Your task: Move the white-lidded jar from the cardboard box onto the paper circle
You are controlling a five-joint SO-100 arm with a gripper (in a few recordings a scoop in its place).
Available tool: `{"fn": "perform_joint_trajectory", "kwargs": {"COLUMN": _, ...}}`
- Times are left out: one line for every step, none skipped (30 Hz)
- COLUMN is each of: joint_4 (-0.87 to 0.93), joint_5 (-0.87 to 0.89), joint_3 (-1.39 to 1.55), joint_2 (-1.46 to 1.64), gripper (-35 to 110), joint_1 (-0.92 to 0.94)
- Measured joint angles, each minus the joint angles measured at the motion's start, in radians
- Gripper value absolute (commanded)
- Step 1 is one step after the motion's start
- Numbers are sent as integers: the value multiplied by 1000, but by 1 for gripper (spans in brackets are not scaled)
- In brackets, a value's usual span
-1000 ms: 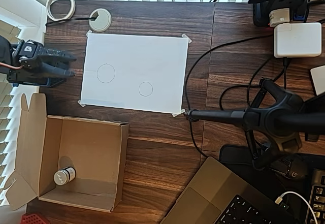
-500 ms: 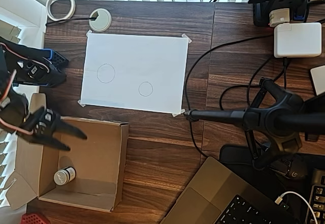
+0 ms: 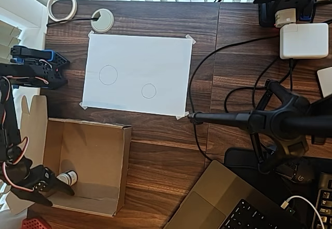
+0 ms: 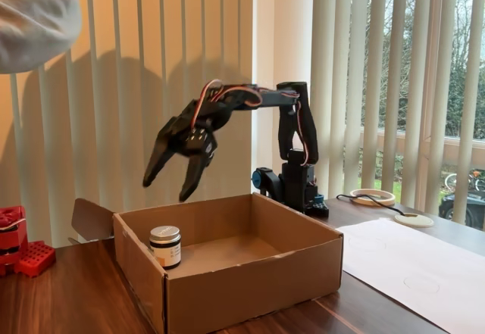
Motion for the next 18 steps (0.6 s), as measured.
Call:
{"fn": "perform_joint_trajectory", "kwargs": {"joint_4": -3, "joint_5": -12, "joint_3": 0, "joint_2": -20, "gripper": 35, "joint_1": 2}}
{"fn": "perform_joint_trajectory", "kwargs": {"joint_4": -3, "joint_5": -26, "joint_3": -2, "joint_2": -34, "gripper": 36, "joint_1": 2}}
{"fn": "perform_joint_trajectory", "kwargs": {"joint_4": -3, "joint_5": -35, "joint_3": -2, "joint_2": -46, "gripper": 36, "joint_1": 0}}
{"fn": "perform_joint_trajectory", "kwargs": {"joint_4": -3, "joint_5": -46, "joint_3": -2, "joint_2": -58, "gripper": 36, "joint_1": -2}}
{"fn": "perform_joint_trajectory", "kwargs": {"joint_4": -9, "joint_5": -55, "joint_3": -2, "joint_2": -69, "gripper": 37, "joint_1": -5}}
{"fn": "perform_joint_trajectory", "kwargs": {"joint_4": -17, "joint_5": -66, "joint_3": -2, "joint_2": -77, "gripper": 38, "joint_1": -3}}
{"fn": "perform_joint_trajectory", "kwargs": {"joint_4": -25, "joint_5": -74, "joint_3": -2, "joint_2": -83, "gripper": 39, "joint_1": 2}}
{"fn": "perform_joint_trajectory", "kwargs": {"joint_4": -32, "joint_5": -78, "joint_3": -3, "joint_2": -86, "gripper": 40, "joint_1": 8}}
{"fn": "perform_joint_trajectory", "kwargs": {"joint_4": -37, "joint_5": -87, "joint_3": 0, "joint_2": -87, "gripper": 40, "joint_1": 11}}
{"fn": "perform_joint_trajectory", "kwargs": {"joint_4": -40, "joint_5": -95, "joint_3": 0, "joint_2": -89, "gripper": 40, "joint_1": 15}}
{"fn": "perform_joint_trajectory", "kwargs": {"joint_4": -48, "joint_5": -104, "joint_3": -2, "joint_2": -91, "gripper": 40, "joint_1": 20}}
{"fn": "perform_joint_trajectory", "kwargs": {"joint_4": -54, "joint_5": -109, "joint_3": -2, "joint_2": -95, "gripper": 40, "joint_1": 23}}
{"fn": "perform_joint_trajectory", "kwargs": {"joint_4": -57, "joint_5": -121, "joint_3": -2, "joint_2": -101, "gripper": 40, "joint_1": 26}}
{"fn": "perform_joint_trajectory", "kwargs": {"joint_4": -58, "joint_5": -129, "joint_3": 0, "joint_2": -112, "gripper": 40, "joint_1": 34}}
{"fn": "perform_joint_trajectory", "kwargs": {"joint_4": -66, "joint_5": -133, "joint_3": 0, "joint_2": -118, "gripper": 40, "joint_1": 38}}
{"fn": "perform_joint_trajectory", "kwargs": {"joint_4": -71, "joint_5": -141, "joint_3": 0, "joint_2": -121, "gripper": 40, "joint_1": 44}}
{"fn": "perform_joint_trajectory", "kwargs": {"joint_4": -74, "joint_5": -147, "joint_3": 0, "joint_2": -129, "gripper": 40, "joint_1": 51}}
{"fn": "perform_joint_trajectory", "kwargs": {"joint_4": -75, "joint_5": -150, "joint_3": -2, "joint_2": -137, "gripper": 40, "joint_1": 55}}
